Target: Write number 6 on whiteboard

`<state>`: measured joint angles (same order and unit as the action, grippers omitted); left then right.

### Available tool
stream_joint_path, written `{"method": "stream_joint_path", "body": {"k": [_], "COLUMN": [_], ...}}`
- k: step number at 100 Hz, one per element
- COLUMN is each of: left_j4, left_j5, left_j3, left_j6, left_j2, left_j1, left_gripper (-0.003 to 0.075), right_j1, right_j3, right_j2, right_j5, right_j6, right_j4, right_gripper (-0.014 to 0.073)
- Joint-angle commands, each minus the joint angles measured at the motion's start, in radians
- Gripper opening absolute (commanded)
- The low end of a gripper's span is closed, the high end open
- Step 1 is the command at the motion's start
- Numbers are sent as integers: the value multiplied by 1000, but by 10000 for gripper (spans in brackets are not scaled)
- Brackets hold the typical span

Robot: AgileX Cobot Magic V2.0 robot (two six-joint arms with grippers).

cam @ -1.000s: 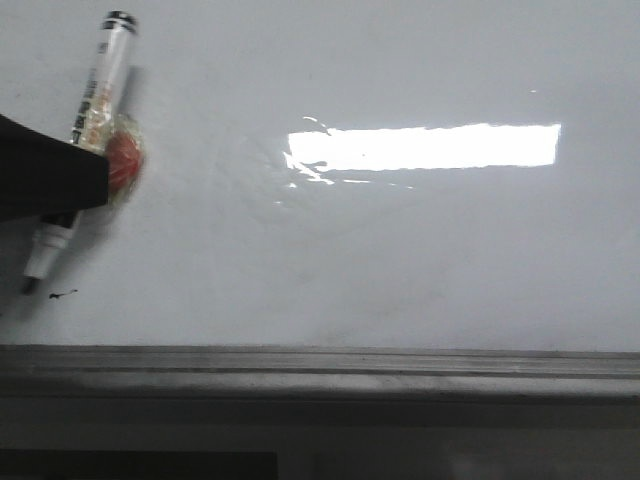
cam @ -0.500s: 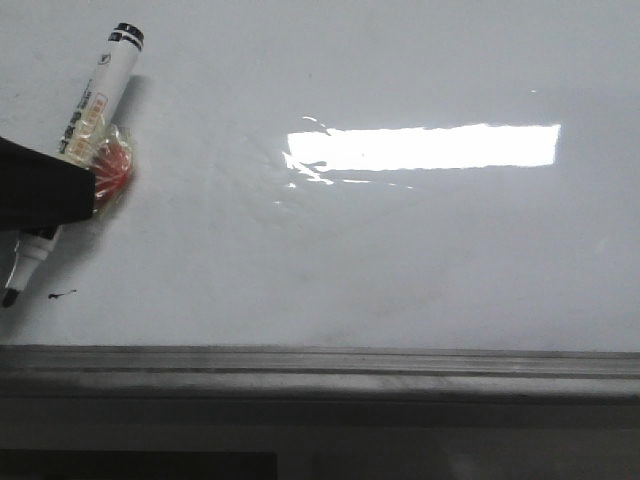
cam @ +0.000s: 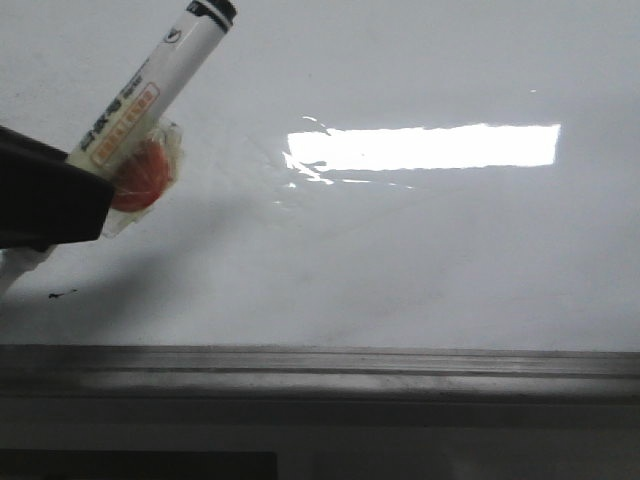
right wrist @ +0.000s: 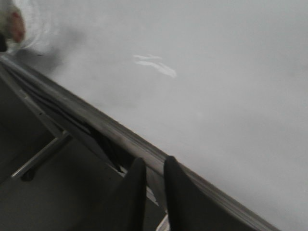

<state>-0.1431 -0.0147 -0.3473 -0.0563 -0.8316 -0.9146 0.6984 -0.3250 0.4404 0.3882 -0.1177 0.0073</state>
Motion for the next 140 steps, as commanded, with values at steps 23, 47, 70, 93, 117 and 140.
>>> {"method": "stream_joint_path", "body": {"k": [23, 47, 70, 93, 117, 140], "left_j4": [-79, -79, -79, -79, -79, -79], "left_j5": [-78, -104, -135, -135, -135, -135], "left_j3": [-54, -54, -54, -54, -54, -54], "left_j6": [-1, -1, -1, -1, -1, -1], "left_j2": [5, 5, 5, 5, 5, 5], "left_j1": [-39, -39, -48, -72, -73, -73], "left_gripper": [-19, -19, -19, -19, -19, -18], "right_j1": [218, 252, 252, 264, 271, 271], "right_j3": [-226, -331, -400, -469, -487, -487], "right_j2": [229, 425, 584, 666, 694, 694], "right_j5": [-102, -248, -308, -344, -372, -416], "right_j6": [17, 17, 17, 17, 17, 16], "right_j4": [-20, -7, 60, 100, 100, 110], "right_gripper": [300, 299, 299, 299, 226, -69]}}
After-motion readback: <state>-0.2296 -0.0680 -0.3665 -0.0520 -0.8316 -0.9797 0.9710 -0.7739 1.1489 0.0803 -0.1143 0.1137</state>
